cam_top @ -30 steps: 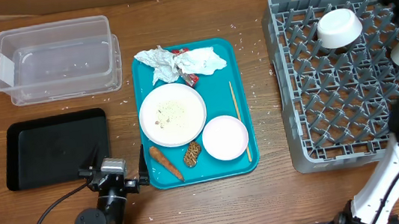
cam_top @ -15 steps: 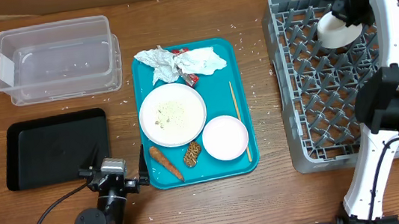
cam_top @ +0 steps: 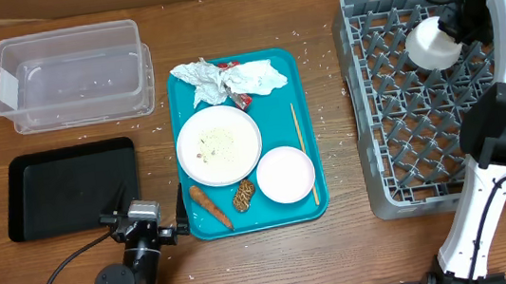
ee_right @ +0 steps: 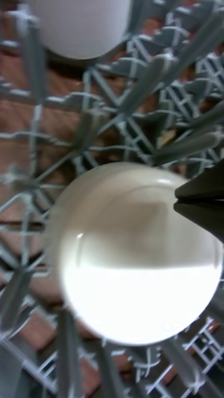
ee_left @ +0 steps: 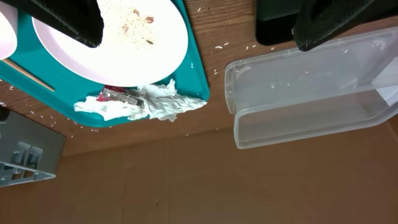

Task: Sort waste into correct bins and load items into the dishwasher
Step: 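Move the right gripper back and grasp the pink bowl rim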

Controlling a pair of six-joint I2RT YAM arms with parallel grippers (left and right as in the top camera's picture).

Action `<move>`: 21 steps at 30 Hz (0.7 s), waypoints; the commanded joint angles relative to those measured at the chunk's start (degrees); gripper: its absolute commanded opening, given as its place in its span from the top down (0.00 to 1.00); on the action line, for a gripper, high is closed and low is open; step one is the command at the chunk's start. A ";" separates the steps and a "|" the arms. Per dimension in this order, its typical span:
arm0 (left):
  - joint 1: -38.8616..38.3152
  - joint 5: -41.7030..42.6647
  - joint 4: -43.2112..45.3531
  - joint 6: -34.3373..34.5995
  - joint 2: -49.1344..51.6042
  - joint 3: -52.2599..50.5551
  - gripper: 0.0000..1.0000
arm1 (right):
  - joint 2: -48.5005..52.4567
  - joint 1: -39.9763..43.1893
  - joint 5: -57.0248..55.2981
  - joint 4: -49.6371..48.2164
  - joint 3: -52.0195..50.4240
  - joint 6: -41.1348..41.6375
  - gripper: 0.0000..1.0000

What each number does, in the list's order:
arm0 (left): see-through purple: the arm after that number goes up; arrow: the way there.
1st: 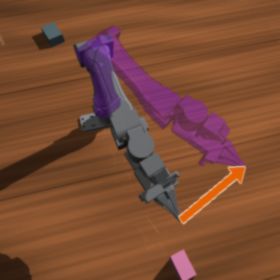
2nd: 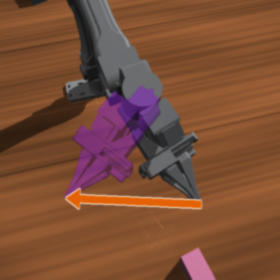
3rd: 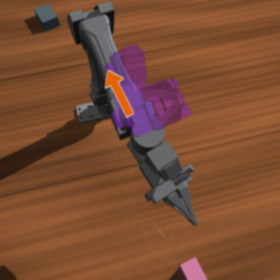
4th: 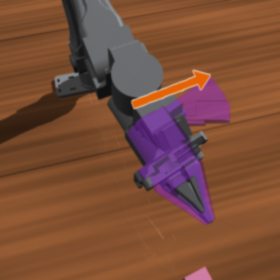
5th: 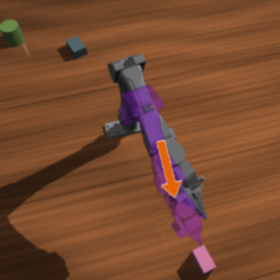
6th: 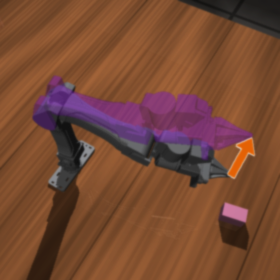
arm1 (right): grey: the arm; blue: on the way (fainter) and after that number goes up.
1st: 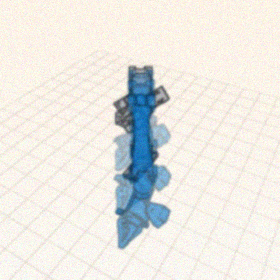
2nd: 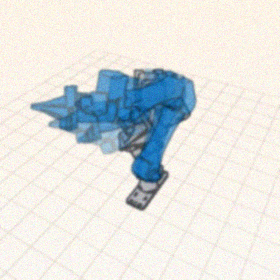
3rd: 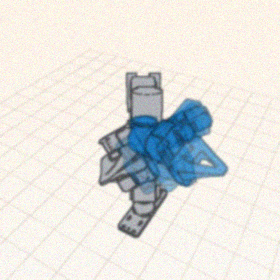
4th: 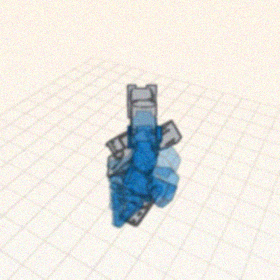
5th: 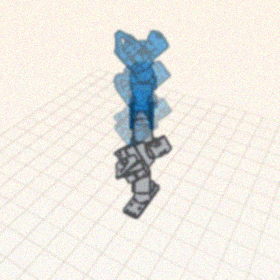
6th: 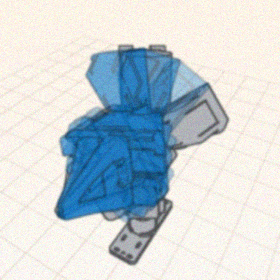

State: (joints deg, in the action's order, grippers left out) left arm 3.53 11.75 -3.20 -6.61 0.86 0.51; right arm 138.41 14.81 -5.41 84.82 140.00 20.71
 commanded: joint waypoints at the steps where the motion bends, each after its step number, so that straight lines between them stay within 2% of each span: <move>1: 0.52 -0.33 -0.02 -0.98 -0.24 -0.24 0.00 | -3.78 -0.37 2.23 2.29 2.86 2.03 0.96; 8: 0.52 -0.33 -0.02 -0.98 -0.24 -0.24 0.00 | -12.70 -6.10 12.48 8.70 4.13 -0.13 0.96; 11: 0.52 -0.33 -0.02 -0.98 -0.24 -0.24 0.00 | -14.14 -10.05 15.61 12.24 4.11 -3.15 0.88; 12: 0.52 -0.33 -0.02 -0.98 -0.24 -0.24 0.00 | -14.14 -13.22 17.40 12.24 3.21 -5.16 0.74; 14: 0.52 -0.33 -0.02 -0.98 -0.24 -0.24 0.00 | -14.10 -17.44 17.53 12.17 1.16 -5.07 0.59; 15: 0.52 -0.33 -0.02 -0.98 -0.24 -0.24 0.00 | -14.10 -19.34 17.44 12.22 -0.11 -5.11 0.55; 21: 0.52 -0.33 -0.02 -0.98 -0.24 -0.24 0.00 | -14.10 -32.54 13.73 12.24 -10.84 -4.15 0.46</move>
State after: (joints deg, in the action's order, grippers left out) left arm 3.53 11.73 -3.20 -6.63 0.86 0.51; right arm 123.87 -12.29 10.07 96.90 134.04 16.40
